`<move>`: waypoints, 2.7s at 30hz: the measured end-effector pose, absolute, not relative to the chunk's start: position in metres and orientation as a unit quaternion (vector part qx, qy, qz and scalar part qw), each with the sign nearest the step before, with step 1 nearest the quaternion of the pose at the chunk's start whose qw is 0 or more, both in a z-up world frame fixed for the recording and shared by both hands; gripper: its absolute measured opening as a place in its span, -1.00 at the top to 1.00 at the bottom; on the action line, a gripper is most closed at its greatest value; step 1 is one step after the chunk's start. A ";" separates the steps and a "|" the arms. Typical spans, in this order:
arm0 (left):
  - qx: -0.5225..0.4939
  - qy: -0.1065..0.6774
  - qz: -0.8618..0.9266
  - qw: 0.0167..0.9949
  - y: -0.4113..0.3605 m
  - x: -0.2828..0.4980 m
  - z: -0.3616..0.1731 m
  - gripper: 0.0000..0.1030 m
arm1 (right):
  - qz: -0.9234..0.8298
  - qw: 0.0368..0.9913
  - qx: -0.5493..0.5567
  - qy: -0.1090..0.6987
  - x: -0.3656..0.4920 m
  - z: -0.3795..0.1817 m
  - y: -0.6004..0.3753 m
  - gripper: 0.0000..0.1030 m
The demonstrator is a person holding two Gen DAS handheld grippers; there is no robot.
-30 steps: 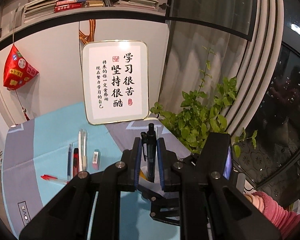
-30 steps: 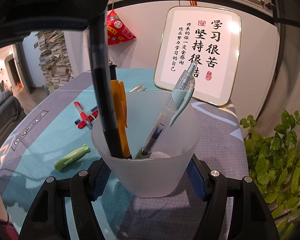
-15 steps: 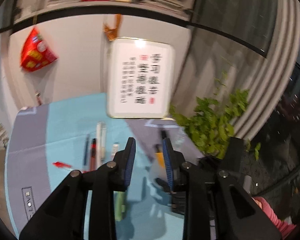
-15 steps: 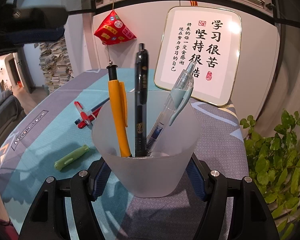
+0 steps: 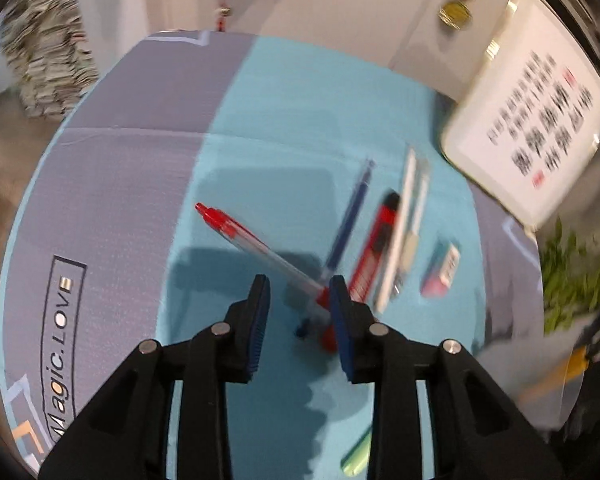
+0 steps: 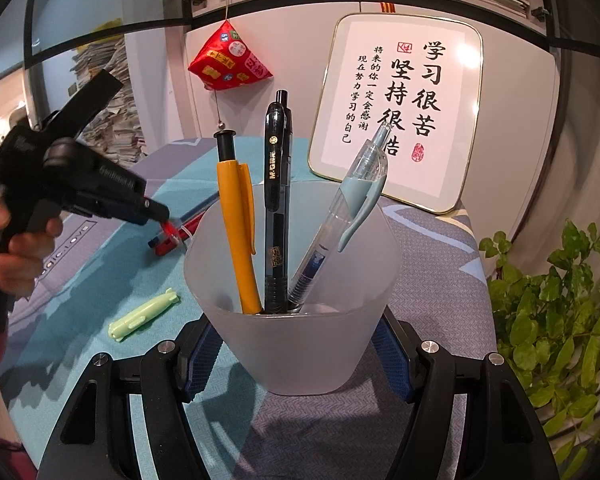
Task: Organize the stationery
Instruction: 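Lower the black pen into the cup held by the right gripper, open left, then grasp the red and clear pen from the desk with the left gripper, then lower the red pen into the held cup and open the left gripper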
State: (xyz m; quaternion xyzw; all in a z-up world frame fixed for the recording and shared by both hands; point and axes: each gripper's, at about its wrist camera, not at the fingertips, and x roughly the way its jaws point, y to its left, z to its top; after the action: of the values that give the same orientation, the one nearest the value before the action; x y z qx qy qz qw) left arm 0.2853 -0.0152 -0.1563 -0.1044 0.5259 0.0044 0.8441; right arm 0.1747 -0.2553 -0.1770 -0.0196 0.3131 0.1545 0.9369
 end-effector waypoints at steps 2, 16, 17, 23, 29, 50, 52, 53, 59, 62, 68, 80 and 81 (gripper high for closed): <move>-0.106 0.521 0.021 0.847 -0.011 0.290 -0.154 0.48 | 0.155 0.937 -0.019 0.313 0.175 -0.177 -0.256 -0.37; -0.105 0.554 0.013 0.826 -0.001 0.293 -0.172 0.86 | 0.155 0.937 -0.020 0.313 0.174 -0.176 -0.256 -0.37; -0.098 0.559 0.000 0.823 0.001 0.286 -0.171 0.86 | 0.155 0.937 -0.019 0.313 0.175 -0.176 -0.255 -0.37; -0.057 0.575 -0.062 0.814 0.012 0.236 -0.166 0.86 | 0.155 0.937 -0.019 0.313 0.175 -0.176 -0.255 -0.37; 0.005 0.588 -0.096 0.803 0.016 0.184 -0.176 0.85 | 0.154 0.936 -0.020 0.315 0.174 -0.176 -0.255 -0.37; 0.071 0.544 -0.065 0.834 -0.005 0.213 -0.178 0.78 | 0.154 0.936 -0.020 0.315 0.175 -0.176 -0.254 -0.37; 0.056 0.540 -0.078 0.836 -0.004 0.209 -0.169 0.78 | 0.154 0.936 -0.021 0.315 0.175 -0.176 -0.254 -0.37; 0.047 0.533 -0.085 0.841 -0.004 0.205 -0.160 0.78 | 0.154 0.936 -0.021 0.315 0.175 -0.176 -0.254 -0.37; 0.026 0.469 -0.133 0.873 -0.016 0.175 -0.095 0.78 | 0.154 0.936 -0.021 0.315 0.175 -0.176 -0.254 -0.37; 0.011 0.424 -0.157 0.892 -0.028 0.164 -0.059 0.78 | 0.154 0.936 -0.021 0.316 0.175 -0.177 -0.254 -0.37; 0.004 0.342 -0.226 0.912 -0.074 0.154 0.000 0.79 | 0.153 0.936 -0.022 0.316 0.176 -0.177 -0.254 -0.37; 0.041 0.368 -0.273 0.888 -0.151 0.176 -0.009 0.79 | 0.153 0.936 -0.021 0.316 0.176 -0.177 -0.254 -0.37; 0.043 0.377 -0.272 0.884 -0.151 0.178 -0.015 0.79 | 0.154 0.936 -0.021 0.316 0.177 -0.177 -0.254 -0.37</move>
State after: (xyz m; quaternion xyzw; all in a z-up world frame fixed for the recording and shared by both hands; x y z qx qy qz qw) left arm 0.1776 -0.1509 -0.0152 0.0425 0.3770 -0.2717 0.8844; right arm 0.1768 -0.2543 -0.1768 -0.0205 0.3163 0.1535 0.9359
